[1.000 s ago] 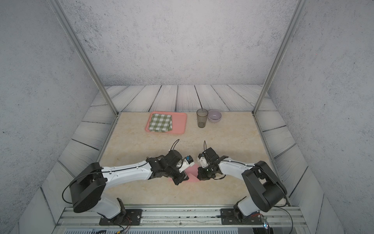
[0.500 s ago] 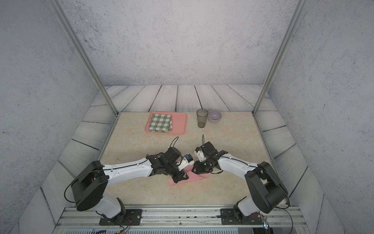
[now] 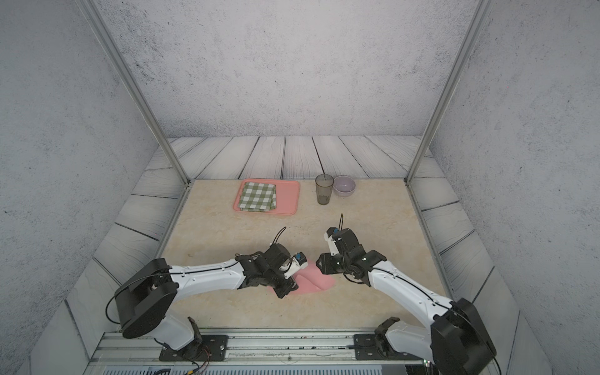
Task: Fold the square paper diagonally
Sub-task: Fold the paper at the center of the board.
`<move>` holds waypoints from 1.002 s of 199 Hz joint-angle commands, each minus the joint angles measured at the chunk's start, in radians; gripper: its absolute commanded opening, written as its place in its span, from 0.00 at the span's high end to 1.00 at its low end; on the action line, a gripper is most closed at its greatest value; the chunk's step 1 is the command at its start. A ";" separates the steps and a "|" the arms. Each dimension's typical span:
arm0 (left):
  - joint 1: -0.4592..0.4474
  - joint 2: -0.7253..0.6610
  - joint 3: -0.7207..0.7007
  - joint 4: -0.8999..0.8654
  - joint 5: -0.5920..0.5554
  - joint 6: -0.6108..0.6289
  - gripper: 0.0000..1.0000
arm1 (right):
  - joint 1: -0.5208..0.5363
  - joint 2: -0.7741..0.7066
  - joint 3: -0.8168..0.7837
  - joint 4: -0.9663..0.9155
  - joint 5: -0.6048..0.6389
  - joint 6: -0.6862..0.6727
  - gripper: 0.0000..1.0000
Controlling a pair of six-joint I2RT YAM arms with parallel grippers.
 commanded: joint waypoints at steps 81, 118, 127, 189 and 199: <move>-0.039 -0.001 -0.029 0.089 -0.081 -0.065 0.69 | -0.002 -0.343 -0.147 -0.066 0.159 0.058 0.45; -0.039 -0.043 -0.022 0.066 -0.084 -0.068 0.68 | -0.002 -0.321 -0.133 -0.042 0.113 0.046 0.45; -0.039 -0.053 -0.019 0.059 -0.087 -0.068 0.68 | -0.002 -0.314 -0.126 -0.036 0.084 0.029 0.45; -0.039 -0.089 -0.014 0.069 -0.083 -0.086 0.55 | -0.002 -0.278 -0.080 -0.068 0.049 0.000 0.42; -0.040 -0.095 -0.014 0.073 -0.078 -0.087 0.53 | -0.002 -0.268 -0.080 -0.069 0.042 0.002 0.41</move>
